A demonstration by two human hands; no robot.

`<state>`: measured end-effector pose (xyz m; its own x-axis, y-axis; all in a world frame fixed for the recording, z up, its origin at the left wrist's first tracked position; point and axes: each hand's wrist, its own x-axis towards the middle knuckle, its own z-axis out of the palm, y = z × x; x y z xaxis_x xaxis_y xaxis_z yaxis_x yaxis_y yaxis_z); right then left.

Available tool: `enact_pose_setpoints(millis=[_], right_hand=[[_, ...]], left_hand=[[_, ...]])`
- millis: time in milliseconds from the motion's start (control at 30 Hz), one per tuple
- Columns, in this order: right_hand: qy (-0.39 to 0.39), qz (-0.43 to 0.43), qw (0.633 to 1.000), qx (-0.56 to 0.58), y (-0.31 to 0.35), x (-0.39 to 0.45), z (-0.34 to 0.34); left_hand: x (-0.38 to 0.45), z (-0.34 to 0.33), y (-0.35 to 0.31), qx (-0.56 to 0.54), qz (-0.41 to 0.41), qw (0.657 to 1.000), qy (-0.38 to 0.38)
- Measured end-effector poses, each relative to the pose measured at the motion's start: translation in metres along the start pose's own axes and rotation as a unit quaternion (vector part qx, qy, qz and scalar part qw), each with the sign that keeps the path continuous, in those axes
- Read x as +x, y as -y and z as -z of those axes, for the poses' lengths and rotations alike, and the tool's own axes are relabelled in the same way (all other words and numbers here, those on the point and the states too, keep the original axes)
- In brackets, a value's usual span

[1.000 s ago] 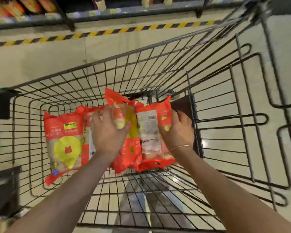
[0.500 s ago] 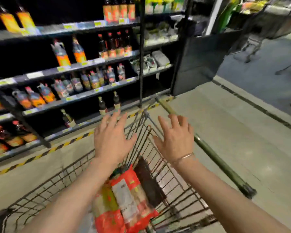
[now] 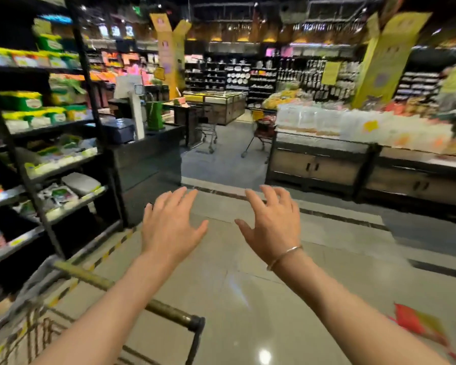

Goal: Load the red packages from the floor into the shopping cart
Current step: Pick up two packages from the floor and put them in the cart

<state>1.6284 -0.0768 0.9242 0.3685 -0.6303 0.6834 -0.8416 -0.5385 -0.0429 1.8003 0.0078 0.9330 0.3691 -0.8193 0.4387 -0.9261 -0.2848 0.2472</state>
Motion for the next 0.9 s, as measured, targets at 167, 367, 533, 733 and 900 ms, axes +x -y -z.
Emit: enact_pose_setpoints(millis=[167, 367, 533, 733, 900], right_hand=[[-0.019, -0.060, 0.996, -0.068, -0.118, -0.015, 0.032], [-0.015, -0.145, 0.980, -0.135, -0.240, -0.059, 0.069], [-0.026, -0.226, 0.955, -0.189, -0.322, -0.101, 0.106], [-0.022, -0.332, 0.908, -0.254, -0.405, -0.156, 0.133], [-0.010, -0.382, 0.880, -0.281, -0.456, -0.168, 0.120]], left_hand=[[0.021, -0.035, -0.121, -0.060, -0.084, 0.994, 0.026], [0.019, -0.081, -0.249, -0.113, -0.176, 0.976, 0.054], [0.012, -0.110, -0.339, -0.138, -0.272, 0.948, 0.092], [0.011, -0.149, -0.445, -0.155, -0.371, 0.907, 0.124], [0.031, -0.191, -0.507, -0.162, -0.437, 0.876, 0.122]])
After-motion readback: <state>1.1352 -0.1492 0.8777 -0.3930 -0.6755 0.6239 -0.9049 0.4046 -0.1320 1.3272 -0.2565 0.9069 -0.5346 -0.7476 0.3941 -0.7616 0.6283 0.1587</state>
